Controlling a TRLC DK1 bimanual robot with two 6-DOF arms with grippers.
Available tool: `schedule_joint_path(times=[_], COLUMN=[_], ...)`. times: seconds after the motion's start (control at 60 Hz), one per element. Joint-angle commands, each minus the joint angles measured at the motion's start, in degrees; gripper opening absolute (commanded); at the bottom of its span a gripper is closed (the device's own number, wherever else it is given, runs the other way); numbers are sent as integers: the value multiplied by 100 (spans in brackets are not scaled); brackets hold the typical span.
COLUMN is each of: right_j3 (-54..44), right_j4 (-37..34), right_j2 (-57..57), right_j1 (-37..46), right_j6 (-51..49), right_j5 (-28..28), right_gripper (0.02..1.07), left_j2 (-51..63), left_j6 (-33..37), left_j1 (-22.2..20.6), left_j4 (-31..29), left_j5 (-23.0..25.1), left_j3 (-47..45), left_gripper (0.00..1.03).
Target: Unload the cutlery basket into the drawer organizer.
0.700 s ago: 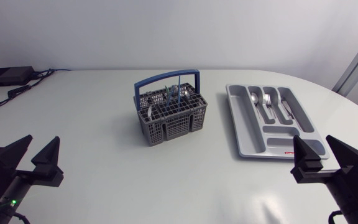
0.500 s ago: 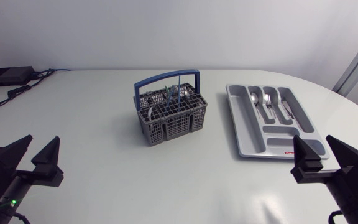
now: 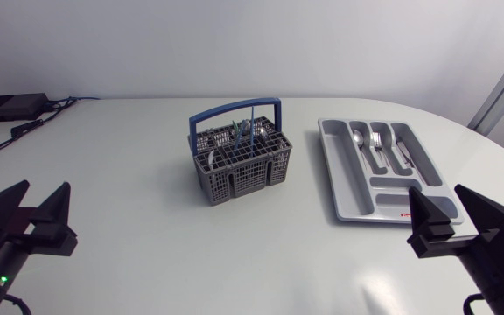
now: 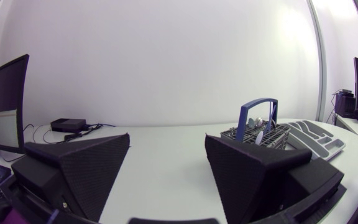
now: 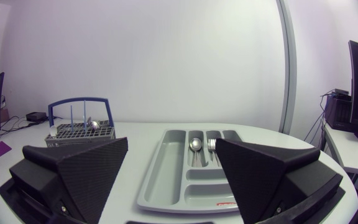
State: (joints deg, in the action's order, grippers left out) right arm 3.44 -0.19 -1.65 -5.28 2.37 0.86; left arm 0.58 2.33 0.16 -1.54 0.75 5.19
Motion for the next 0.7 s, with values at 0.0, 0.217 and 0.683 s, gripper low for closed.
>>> schedule_joint_path(times=[0.0, 0.217, 0.683], right_j3=[456, 1203, 2960], right_j4=[89, 581, -254], right_j2=[-450, -2015, -4862], right_j1=[-114, -131, -281], right_j6=[27, 62, 106], right_j5=[63, 169, 204], right_gripper=[103, 103, 103], left_j2=[302, 2078, 5497], left_j6=[101, -4, 5], left_j1=[-131, -386, -570], left_j4=[-110, -303, -1129], left_j5=[-23, -14, 645], left_j3=[580, 1625, 3489], left_gripper=[97, 97, 83])
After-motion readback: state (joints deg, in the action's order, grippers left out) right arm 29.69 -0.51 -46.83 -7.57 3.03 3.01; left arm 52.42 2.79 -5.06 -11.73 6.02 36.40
